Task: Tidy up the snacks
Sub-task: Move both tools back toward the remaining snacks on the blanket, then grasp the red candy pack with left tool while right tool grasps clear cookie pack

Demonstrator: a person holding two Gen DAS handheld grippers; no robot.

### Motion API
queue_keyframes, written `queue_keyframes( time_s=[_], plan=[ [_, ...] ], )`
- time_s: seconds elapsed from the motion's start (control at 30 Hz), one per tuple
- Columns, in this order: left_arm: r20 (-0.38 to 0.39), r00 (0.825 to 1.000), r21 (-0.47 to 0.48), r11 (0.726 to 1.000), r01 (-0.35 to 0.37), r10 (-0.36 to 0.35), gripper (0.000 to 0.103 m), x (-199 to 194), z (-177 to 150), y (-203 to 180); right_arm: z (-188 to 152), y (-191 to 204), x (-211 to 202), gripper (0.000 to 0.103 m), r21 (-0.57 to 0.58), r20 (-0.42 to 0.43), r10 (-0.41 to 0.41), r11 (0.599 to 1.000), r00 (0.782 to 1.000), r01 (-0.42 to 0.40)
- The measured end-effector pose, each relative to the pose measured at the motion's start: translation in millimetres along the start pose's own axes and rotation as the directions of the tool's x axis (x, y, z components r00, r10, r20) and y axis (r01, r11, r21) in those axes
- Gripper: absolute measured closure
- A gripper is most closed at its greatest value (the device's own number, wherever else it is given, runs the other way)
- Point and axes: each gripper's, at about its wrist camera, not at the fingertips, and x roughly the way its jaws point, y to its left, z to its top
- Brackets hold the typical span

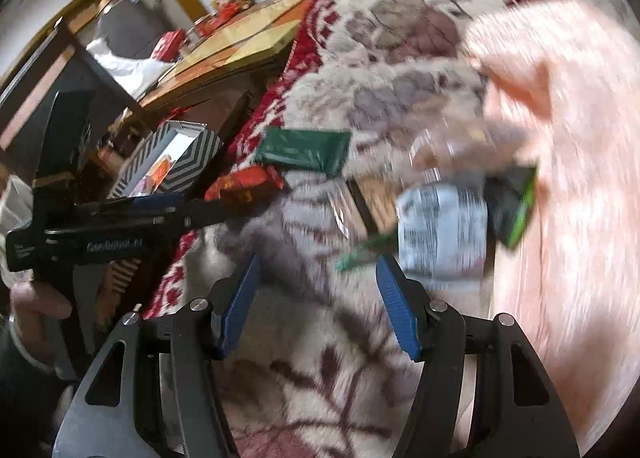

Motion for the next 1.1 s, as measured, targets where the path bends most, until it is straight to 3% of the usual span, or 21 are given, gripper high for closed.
queue_keyframes(
  time_s=[0.1, 0.4, 0.7, 0.83, 0.93, 0.97, 1.0, 1.03, 1.1],
  plan=[
    [-0.002, 1.0, 0.006, 1.0, -0.004, 0.004, 0.016, 1.2, 1.6, -0.6, 17.3, 6.1, 9.4, 0.033, -0.089, 0.008, -0.037, 0.995, 0.999, 0.037],
    [-0.012, 1.0, 0.0, 1.0, -0.009, 0.009, 0.016, 4.3, 5.5, 5.1, 39.8, -1.9, 57.1, 0.033, -0.251, -0.133, -0.155, 0.961, 0.979, 0.118],
    [-0.03, 1.0, 0.031, 1.0, -0.002, 0.002, 0.016, 13.3, 11.9, -2.8, 46.4, -2.5, 70.3, 0.033, -0.316, -0.176, -0.139, 0.946, 0.975, 0.078],
    [-0.049, 0.999, 0.056, 0.998, 0.008, -0.005, 0.016, 20.5, 18.1, -7.6, 39.6, -8.6, 60.1, 0.054, -0.28, -0.129, -0.124, 0.956, 0.984, 0.084],
    [-0.082, 0.997, 0.07, 0.997, 0.019, -0.013, 0.017, 30.7, 22.2, -9.0, 31.4, -12.4, 54.2, 0.054, -0.253, -0.107, -0.12, 0.963, 0.987, 0.09],
    [-0.09, 0.996, 0.073, 0.997, 0.022, -0.015, 0.019, 33.4, 22.6, -9.4, 29.9, -12.1, 53.5, 0.054, -0.249, -0.107, -0.121, 0.964, 0.987, 0.091],
    [-0.097, 0.995, 0.072, 0.997, 0.031, -0.024, 0.029, 35.9, 22.4, -9.4, 29.4, -12.2, 53.3, 0.054, -0.245, -0.109, -0.12, 0.965, 0.987, 0.091],
    [-0.104, 0.994, 0.068, 0.997, 0.031, -0.024, 0.047, 38.2, 22.1, -8.7, 28.6, -12.2, 52.7, 0.054, -0.24, -0.109, -0.118, 0.967, 0.987, 0.089],
    [-0.105, 0.994, 0.062, 0.998, 0.024, -0.017, 0.05, 41.8, 20.4, -6.7, 27.6, -13.1, 51.5, 0.054, -0.223, -0.107, -0.11, 0.971, 0.988, 0.084]
  ],
)
